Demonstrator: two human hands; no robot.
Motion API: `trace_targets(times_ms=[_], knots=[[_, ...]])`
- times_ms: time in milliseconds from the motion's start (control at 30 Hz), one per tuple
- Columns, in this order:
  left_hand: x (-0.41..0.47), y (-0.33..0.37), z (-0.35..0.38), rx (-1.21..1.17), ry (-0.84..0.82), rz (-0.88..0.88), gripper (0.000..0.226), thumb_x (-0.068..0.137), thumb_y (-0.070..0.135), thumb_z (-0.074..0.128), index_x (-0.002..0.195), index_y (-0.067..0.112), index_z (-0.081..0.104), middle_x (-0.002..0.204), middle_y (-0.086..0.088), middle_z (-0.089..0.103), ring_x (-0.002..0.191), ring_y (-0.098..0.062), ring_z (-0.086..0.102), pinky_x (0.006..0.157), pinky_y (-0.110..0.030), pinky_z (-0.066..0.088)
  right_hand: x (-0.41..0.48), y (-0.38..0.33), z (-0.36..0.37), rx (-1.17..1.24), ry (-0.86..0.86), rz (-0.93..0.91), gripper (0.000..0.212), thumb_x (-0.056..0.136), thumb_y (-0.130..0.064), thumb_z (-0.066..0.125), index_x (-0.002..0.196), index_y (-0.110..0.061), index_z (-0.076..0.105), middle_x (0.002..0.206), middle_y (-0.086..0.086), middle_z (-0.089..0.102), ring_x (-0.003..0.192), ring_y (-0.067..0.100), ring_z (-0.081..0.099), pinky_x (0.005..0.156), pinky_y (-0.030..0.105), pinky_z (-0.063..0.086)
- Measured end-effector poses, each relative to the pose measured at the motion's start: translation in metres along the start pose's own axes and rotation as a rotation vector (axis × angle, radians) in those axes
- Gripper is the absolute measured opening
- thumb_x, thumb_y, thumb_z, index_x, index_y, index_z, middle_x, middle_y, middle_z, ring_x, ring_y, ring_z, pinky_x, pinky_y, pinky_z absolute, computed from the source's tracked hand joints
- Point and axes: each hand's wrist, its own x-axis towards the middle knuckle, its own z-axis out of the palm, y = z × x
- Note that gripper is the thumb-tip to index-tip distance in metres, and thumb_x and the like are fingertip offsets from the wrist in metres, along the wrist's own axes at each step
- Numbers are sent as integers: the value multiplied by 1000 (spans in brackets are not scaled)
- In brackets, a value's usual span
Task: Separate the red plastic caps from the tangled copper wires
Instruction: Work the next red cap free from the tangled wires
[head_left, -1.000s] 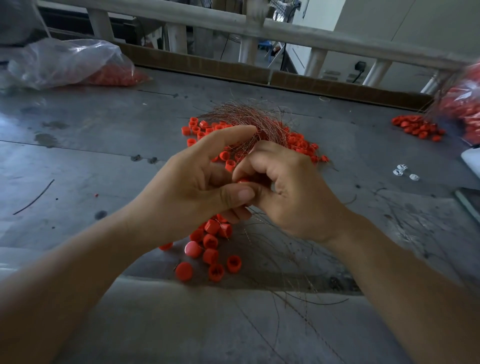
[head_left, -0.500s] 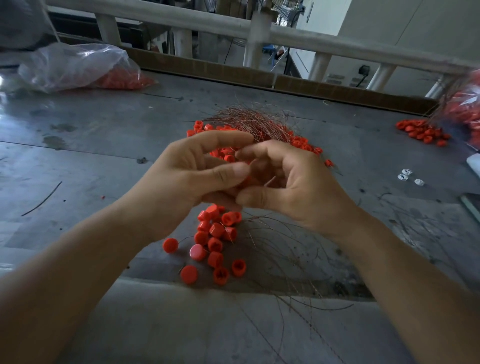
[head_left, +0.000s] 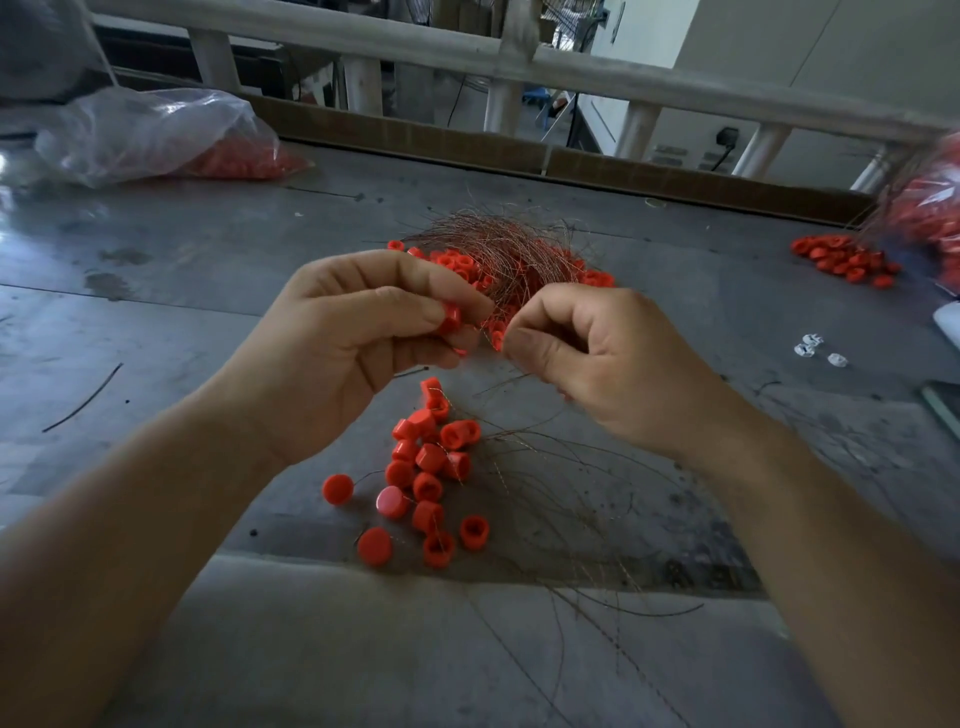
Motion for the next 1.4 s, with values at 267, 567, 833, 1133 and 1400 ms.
trace_targets(times_ms=[267, 567, 833, 1133, 1400], knots=[[3, 1, -4, 216, 186, -42, 24, 59, 22, 63, 79, 8, 65, 61, -5, 66, 57, -16, 65, 51, -21, 53, -2, -1, -2, -189, -112, -18, 23, 87, -22, 60, 69, -34, 51, 64, -13, 56, 63, -4, 53, 58, 7, 41], [16, -20, -18, 905, 503, 76, 21, 81, 7, 66, 78, 28, 64, 77, 8, 63, 68, -1, 59, 67, -13, 47, -1, 13, 17, -373, -313, -8, 11, 89, -25, 57, 86, -15, 62, 80, -8, 58, 77, 8, 53, 71, 23, 42], [28, -43, -26, 1290, 346, 75, 36, 81, 23, 68, 117, 19, 63, 103, 3, 53, 84, -8, 49, 69, -15, 29, 2, 16, 21, -461, -235, -189, 18, 88, -26, 58, 94, -13, 69, 82, 0, 57, 78, 15, 55, 74, 39, 48], [29, -42, -31, 1321, 323, 58, 11, 78, 23, 70, 90, 22, 70, 89, 4, 52, 80, -11, 49, 59, -20, 28, 3, 18, 15, -396, -228, -160, 32, 81, -42, 60, 88, -12, 69, 81, -3, 61, 76, 10, 56, 72, 32, 49], [34, -37, -32, 1280, 347, 71, 15, 82, 17, 68, 96, 19, 71, 141, 0, 41, 127, -21, 38, 102, -35, 31, 4, 19, 1, -323, -94, -161, 32, 80, -39, 59, 82, -10, 71, 77, -5, 62, 72, 9, 59, 69, 26, 50]])
